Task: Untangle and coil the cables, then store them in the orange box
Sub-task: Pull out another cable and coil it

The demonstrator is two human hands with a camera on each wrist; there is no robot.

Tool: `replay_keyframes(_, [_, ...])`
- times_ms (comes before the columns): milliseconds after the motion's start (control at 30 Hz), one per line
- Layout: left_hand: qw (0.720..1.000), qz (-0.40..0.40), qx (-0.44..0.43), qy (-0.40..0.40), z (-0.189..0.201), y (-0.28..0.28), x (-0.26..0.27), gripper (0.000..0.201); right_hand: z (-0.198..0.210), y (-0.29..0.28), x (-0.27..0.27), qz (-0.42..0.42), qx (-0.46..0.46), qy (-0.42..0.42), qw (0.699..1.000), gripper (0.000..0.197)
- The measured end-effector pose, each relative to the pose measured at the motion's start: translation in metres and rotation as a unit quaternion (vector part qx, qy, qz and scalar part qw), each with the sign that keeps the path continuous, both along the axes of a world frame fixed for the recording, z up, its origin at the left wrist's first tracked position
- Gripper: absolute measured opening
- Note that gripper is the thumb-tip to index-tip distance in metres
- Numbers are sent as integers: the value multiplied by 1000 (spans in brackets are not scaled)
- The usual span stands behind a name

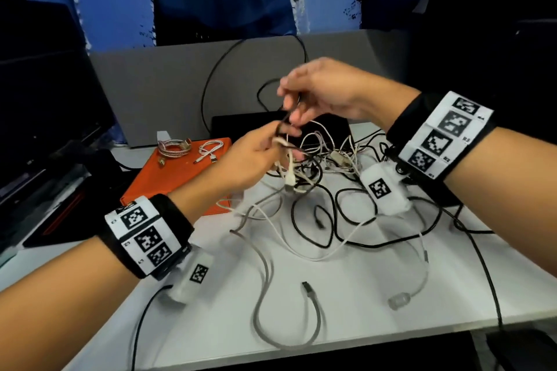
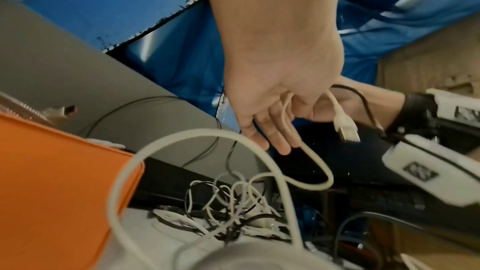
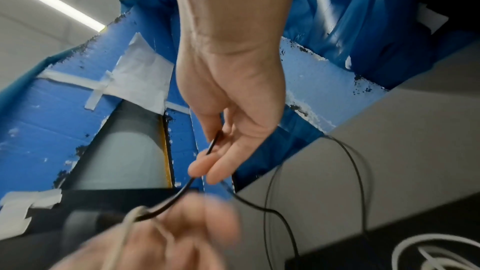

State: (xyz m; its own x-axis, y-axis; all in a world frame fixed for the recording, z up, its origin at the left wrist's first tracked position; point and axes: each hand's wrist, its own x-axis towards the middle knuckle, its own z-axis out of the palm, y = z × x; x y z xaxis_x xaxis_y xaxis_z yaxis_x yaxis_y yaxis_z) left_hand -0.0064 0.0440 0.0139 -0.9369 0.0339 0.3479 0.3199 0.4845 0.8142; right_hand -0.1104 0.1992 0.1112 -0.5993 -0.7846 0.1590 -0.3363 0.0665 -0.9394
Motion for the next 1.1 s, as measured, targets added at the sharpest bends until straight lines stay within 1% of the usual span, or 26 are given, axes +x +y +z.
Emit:
replay_keyframes(67, [999, 6, -31, -8, -5, -4, 0, 26, 25, 7, -7, -92, -104, 6, 990, 14])
replay_keyframes(133, [998, 18, -48, -27, -8, -10, -2, 27, 48, 16, -18, -168, -196, 21, 966, 14])
replay_keyframes(167, [997, 20, -66, -41, -10, -13, -3, 27, 55, 19, -23, -188, -224, 33, 956, 15])
replay_keyframes(233, [984, 43, -156, -77, -12, -23, -6, 32, 61, 22, -33, -209, -257, 49, 942, 16])
replay_keyframes(267, [966, 53, -232, -98, -14, -26, -8, 38, 61, 25, -39, -220, -273, 51, 935, 17])
replay_keyframes(300, [940, 55, -315, -123, -17, -29, -8, 44, 62, 28, -44, -229, -288, 47, 929, 18])
replay_keyframes(333, [905, 49, -396, -146, -18, -30, -7, 50, 63, 30, -47, -237, -299, 39, 924, 19])
replay_keyframes(367, [873, 38, -458, -164, -20, -32, -7, 54, 63, 32, -49, -240, -299, 31, 923, 20])
replay_keyframes(400, [857, 27, -482, -180, -20, -34, -6, 59, 64, 33, -50, -237, -283, 26, 929, 20])
replay_keyframes(433, [861, 17, -472, -190, -18, -34, -5, 60, 63, 32, -48, -229, -256, 24, 939, 18])
replay_keyframes(467, [877, 17, -440, -191, -15, -34, -5, 61, 62, 32, -44, -220, -224, 27, 949, 16])
replay_keyframes(500, [902, 32, -395, -171, -10, -33, -5, 60, 60, 30, -40, -208, -196, 33, 958, 14])
replay_keyframes(533, [930, 68, -336, -135, -2, -30, -4, 58, 57, 28, -37, -193, -176, 37, 965, 12])
replay_keyframes(567, [952, 119, -272, -76, 5, -27, -4, 54, 55, 27, -33, -175, -158, 37, 971, 11])
replay_keyframes(600, [961, 178, -212, 0, 11, -24, -3, 47, 53, 25, -29, -154, -140, 33, 978, 11])
replay_keyframes(633, [957, 225, -170, 71, 18, -20, 0, 41, 50, 22, -25, -131, -121, 25, 984, 12])
replay_keyframes(667, [951, 245, -148, 116, 25, -16, 3, 42, 46, 19, -22, -105, -103, 13, 989, 13])
replay_keyframes(700, [954, 237, -134, 125, 29, -13, 4, 50, 41, 15, -17, -78, -90, 1, 993, 15])
replay_keyframes(733, [966, 213, -107, 103, 32, -10, 3, 57, 37, 11, -13, -54, -80, -10, 995, 16])
replay_keyframes(767, [978, 186, -63, 67, 34, -6, 1, 59, 32, 7, -10, -35, -75, -19, 996, 18])
replay_keyframes(800, [987, 158, -5, 35, 34, -2, -1, 54, 29, 3, -7, -25, -73, -21, 997, 18])
replay_keyframes(867, [988, 120, 95, 17, 33, -1, -4, 29, 26, -2, -4, -32, -74, -11, 997, 19])
replay_keyframes(900, [987, 109, 112, 31, 32, -2, -4, 18, 26, -3, -4, -43, -77, -4, 996, 20])
replay_keyframes(933, [987, 103, 114, 47, 31, -5, -3, 15, 28, -3, -6, -51, -80, 2, 995, 21])
replay_keyframes(1033, [988, 96, 103, 66, 25, -11, 1, 25, 46, 5, -15, -80, -98, 23, 992, 23])
replay_keyframes(1100, [990, 91, 95, 56, 19, -14, 5, 32, 66, 17, -23, -112, -170, 38, 978, 24])
